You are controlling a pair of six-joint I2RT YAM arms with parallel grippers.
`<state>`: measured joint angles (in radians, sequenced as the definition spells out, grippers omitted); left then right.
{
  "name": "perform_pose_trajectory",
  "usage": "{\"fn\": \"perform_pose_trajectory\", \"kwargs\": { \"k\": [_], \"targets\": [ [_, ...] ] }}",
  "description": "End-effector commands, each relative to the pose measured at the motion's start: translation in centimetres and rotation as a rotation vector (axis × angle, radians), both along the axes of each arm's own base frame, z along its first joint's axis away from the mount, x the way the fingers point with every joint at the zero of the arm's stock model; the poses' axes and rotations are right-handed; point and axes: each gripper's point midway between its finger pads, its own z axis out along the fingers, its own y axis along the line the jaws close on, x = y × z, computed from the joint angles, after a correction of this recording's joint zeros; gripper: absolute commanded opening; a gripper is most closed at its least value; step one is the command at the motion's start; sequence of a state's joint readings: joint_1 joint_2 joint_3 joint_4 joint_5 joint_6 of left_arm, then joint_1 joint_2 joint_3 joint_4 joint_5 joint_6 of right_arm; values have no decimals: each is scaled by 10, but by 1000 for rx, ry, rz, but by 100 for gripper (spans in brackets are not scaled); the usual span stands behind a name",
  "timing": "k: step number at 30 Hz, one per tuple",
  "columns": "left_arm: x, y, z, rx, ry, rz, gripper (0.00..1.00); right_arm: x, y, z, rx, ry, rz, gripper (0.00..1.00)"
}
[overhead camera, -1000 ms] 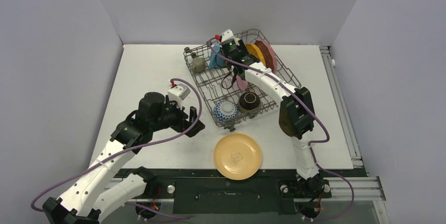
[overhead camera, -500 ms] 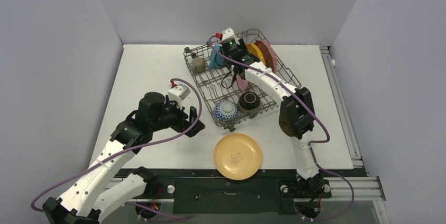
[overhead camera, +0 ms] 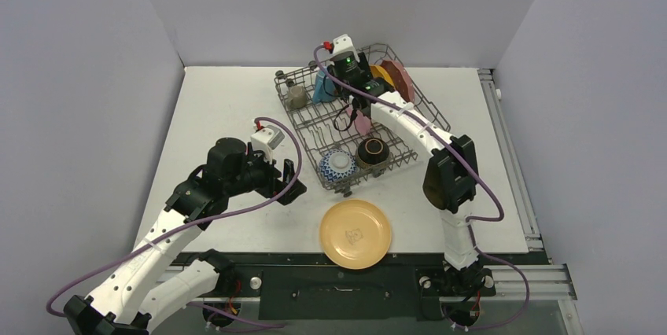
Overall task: Load the mixed dishes into the dish rack
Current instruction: Pick up the plate at the center of the board.
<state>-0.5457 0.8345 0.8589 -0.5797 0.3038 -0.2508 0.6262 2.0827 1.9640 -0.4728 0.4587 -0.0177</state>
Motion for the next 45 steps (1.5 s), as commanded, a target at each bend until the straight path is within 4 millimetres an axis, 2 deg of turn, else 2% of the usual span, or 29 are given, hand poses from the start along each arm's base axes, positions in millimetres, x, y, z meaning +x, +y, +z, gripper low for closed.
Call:
{"fn": "perform_pose_trajectory", "kwargs": {
  "k": [1, 5, 7, 8, 9, 10, 11, 12, 13, 14, 19, 24, 27, 28, 29, 30, 31, 34, 39, 43, 44, 45],
  "targets": [
    [6, -3, 12, -29, -52, -2, 96, -15, -2, 55, 74, -93, -6, 52],
    [6, -2, 10, -24, -47, 1, 96, -30, -2, 64, 122, -95, 0, 52],
    [6, -2, 9, -21, -40, -1, 96, -41, -3, 78, 157, -112, 11, 52],
    [5, -3, 9, -23, -38, -5, 96, -45, -5, 74, 156, -103, 12, 52],
    [6, -3, 8, -22, -36, -6, 96, -51, -6, 85, 186, -120, 15, 52],
    [5, -3, 8, -22, -35, -7, 96, -55, -7, 80, 189, -108, 17, 52],
    [5, -3, 8, -22, -36, -6, 96, -62, -7, 90, 228, -121, 27, 52],
    [5, -3, 8, -23, -37, -7, 96, -66, -9, 84, 230, -106, 29, 52],
    [5, -3, 8, -24, -36, -8, 96, -74, -11, 96, 269, -119, 40, 52],
    [5, -4, 9, -28, -36, -11, 96, -80, -10, 88, 281, -97, 47, 52],
    [3, -7, 6, -39, -11, -13, 96, -120, -22, 91, 350, -49, 96, 52],
    [-4, -12, 1, -80, 36, -3, 96, -159, -36, 83, 399, 1, 123, 52],
    [-8, -15, -3, -99, 61, 8, 96, -183, -52, 75, 425, 4, 116, 52],
    [-12, -17, -6, -101, 79, 8, 96, -190, -58, 79, 446, -6, 111, 52],
    [-12, -17, -9, -94, 86, 19, 96, -196, -62, 67, 441, 16, 103, 52],
    [-16, -20, -12, -91, 102, 13, 96, -202, -66, 67, 455, 19, 97, 52],
    [-16, -20, -16, -81, 105, 28, 96, -208, -68, 54, 447, 48, 96, 52],
    [-29, -31, -28, -65, 143, 18, 96, -227, -76, 31, 463, 103, 80, 52],
    [-37, -40, -52, -49, 214, 47, 96, -252, -82, 1, 505, 182, 67, 52],
    [-41, -40, -73, -36, 280, 88, 96, -271, -89, -30, 520, 250, 47, 52],
    [-41, -42, -75, -45, 287, 92, 96, -274, -91, -33, 524, 253, 44, 52],
    [-43, -42, -85, -41, 316, 103, 96, -276, -91, -36, 535, 261, 39, 52]
  ]
}}
